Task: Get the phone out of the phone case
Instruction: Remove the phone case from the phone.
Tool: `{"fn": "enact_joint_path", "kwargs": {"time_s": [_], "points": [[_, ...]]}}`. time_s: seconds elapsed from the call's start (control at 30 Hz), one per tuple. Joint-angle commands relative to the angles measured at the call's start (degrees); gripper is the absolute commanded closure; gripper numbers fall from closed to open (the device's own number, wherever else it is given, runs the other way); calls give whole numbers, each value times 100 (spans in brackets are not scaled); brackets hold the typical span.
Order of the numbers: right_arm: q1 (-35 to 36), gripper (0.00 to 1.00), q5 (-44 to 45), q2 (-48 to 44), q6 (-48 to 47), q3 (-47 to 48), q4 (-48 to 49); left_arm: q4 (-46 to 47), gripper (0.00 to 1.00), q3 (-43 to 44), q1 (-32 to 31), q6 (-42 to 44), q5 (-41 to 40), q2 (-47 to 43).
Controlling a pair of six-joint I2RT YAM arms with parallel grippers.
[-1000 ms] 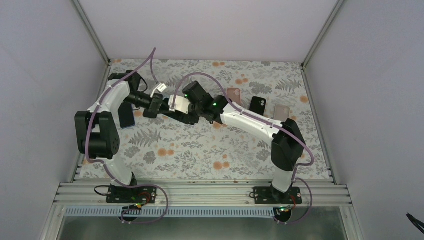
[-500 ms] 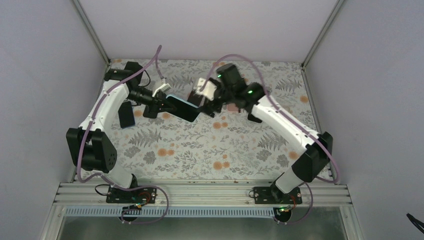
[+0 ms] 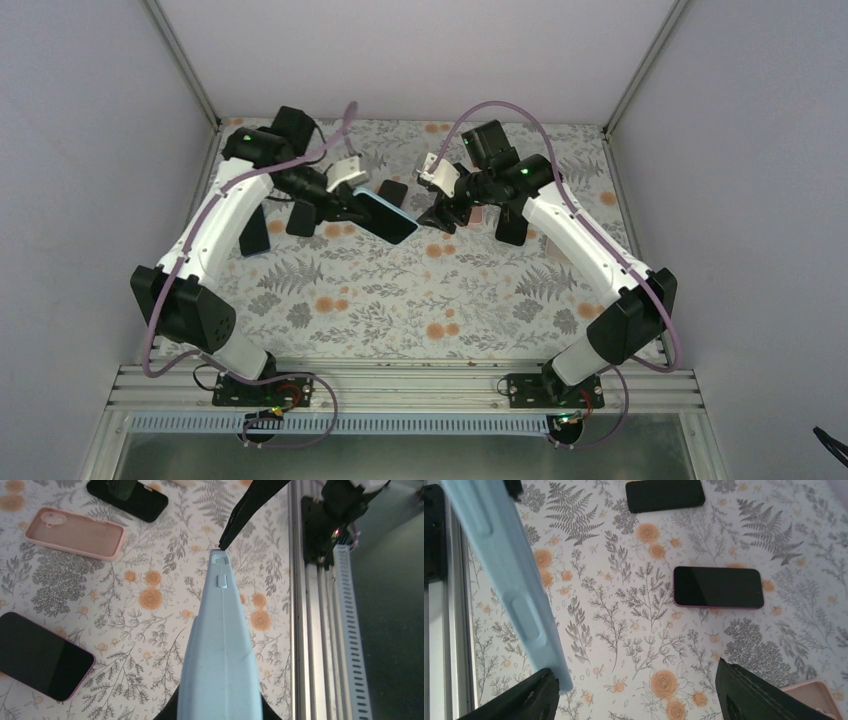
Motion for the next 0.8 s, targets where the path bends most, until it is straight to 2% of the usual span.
{"fn": "enact_joint_path", "kwargs": {"time_s": [0.0,0.37,0.77], "points": [[64,19,-48,116,-80,-59,-322,505,98,176,-506,-501,-783,-113],[57,21,32,42,-259,-407,-527,657,98,-11,-979,-642,-1991,-179],[57,22,115,188,-143,-827,-100,525,98,158,-1299,-636,-1837,-257]]}}
